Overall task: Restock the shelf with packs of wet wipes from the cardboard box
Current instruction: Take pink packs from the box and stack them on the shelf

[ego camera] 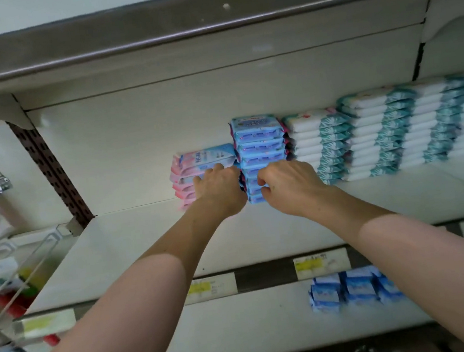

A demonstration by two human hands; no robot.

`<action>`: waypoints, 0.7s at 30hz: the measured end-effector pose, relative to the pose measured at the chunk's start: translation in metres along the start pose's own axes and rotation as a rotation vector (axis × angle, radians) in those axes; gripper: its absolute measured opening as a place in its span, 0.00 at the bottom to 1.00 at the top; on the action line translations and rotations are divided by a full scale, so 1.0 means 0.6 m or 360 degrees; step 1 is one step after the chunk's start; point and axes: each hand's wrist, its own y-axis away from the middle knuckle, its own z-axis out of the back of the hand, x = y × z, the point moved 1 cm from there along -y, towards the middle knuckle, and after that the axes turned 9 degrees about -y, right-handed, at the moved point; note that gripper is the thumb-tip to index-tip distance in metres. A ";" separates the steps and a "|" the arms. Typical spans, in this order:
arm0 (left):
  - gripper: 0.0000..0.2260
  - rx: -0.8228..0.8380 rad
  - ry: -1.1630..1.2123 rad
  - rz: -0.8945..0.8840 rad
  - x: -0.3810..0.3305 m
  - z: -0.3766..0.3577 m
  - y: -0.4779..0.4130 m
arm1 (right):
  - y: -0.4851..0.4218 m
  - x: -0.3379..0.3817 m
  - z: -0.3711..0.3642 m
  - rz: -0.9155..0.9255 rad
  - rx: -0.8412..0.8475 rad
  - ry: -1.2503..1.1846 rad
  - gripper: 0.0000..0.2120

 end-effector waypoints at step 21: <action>0.18 0.0167 0.0101 -0.0890 -0.133 -0.018 0.265 | 0.361 0.067 0.066 -0.0904 0.0126 0.0184 0.12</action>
